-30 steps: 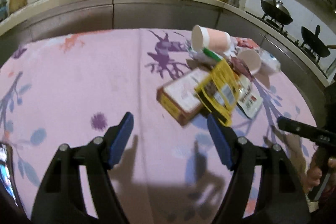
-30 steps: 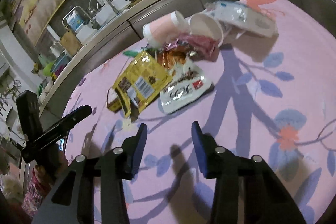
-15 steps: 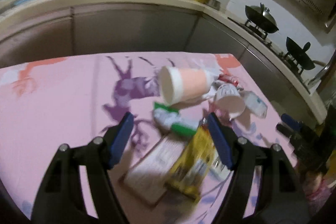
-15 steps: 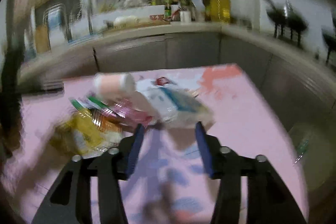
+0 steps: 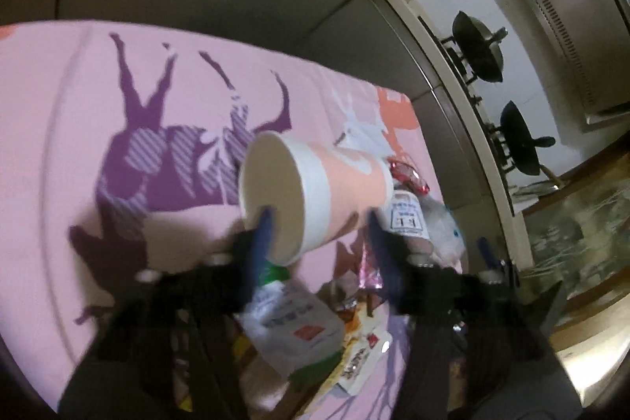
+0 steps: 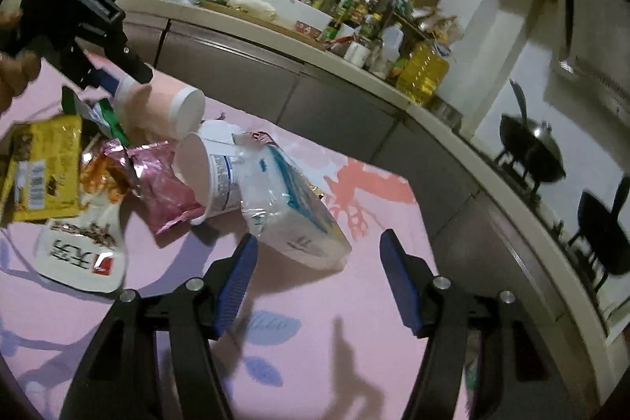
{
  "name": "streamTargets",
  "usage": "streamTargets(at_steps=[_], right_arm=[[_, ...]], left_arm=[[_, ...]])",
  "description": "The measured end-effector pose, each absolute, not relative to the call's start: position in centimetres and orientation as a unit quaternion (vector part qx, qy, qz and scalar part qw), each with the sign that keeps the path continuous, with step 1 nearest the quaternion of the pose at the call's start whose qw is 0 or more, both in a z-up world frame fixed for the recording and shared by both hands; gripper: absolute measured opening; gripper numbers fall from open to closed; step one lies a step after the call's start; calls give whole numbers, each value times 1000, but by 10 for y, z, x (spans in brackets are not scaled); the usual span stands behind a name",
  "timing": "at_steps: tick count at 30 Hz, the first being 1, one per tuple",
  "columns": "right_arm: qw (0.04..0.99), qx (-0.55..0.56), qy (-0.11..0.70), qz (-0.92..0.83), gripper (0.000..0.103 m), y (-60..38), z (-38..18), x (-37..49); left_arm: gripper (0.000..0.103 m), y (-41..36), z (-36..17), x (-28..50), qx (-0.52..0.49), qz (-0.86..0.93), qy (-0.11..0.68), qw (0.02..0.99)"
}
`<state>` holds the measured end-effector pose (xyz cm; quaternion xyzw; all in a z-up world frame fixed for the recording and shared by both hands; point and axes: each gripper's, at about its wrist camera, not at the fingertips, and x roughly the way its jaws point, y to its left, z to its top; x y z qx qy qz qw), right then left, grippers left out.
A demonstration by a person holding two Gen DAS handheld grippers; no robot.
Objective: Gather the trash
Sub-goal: 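Grasp the pink-striped paper cup with the left tool while the right tool grasps the white cup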
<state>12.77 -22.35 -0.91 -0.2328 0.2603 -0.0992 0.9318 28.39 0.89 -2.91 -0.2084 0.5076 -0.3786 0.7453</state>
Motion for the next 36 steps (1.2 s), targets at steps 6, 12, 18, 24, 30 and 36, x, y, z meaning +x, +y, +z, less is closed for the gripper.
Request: streamTargets(at_steps=[6, 12, 18, 24, 30, 36], right_arm=[[922, -283, 246, -98, 62, -211, -16, 139], [944, -229, 222, -84, 62, -206, 5, 110], [951, -228, 202, -51, 48, -188, 37, 109], [882, -396, 253, -2, 31, -134, 20, 163], [805, -524, 276, -40, 2, -122, -29, 202], [856, -467, 220, -22, 0, -117, -9, 150]], left_arm=[[3, -6, -12, 268, -206, -401, 494, 744], [2, -3, 13, 245, -208, -421, 467, 749], [2, 17, 37, 211, -219, -439, 431, 758], [3, 63, 50, 174, -238, -433, 392, 776], [2, 99, 44, 158, -251, -410, 391, 785], [3, 119, 39, 139, -260, -398, 386, 791]])
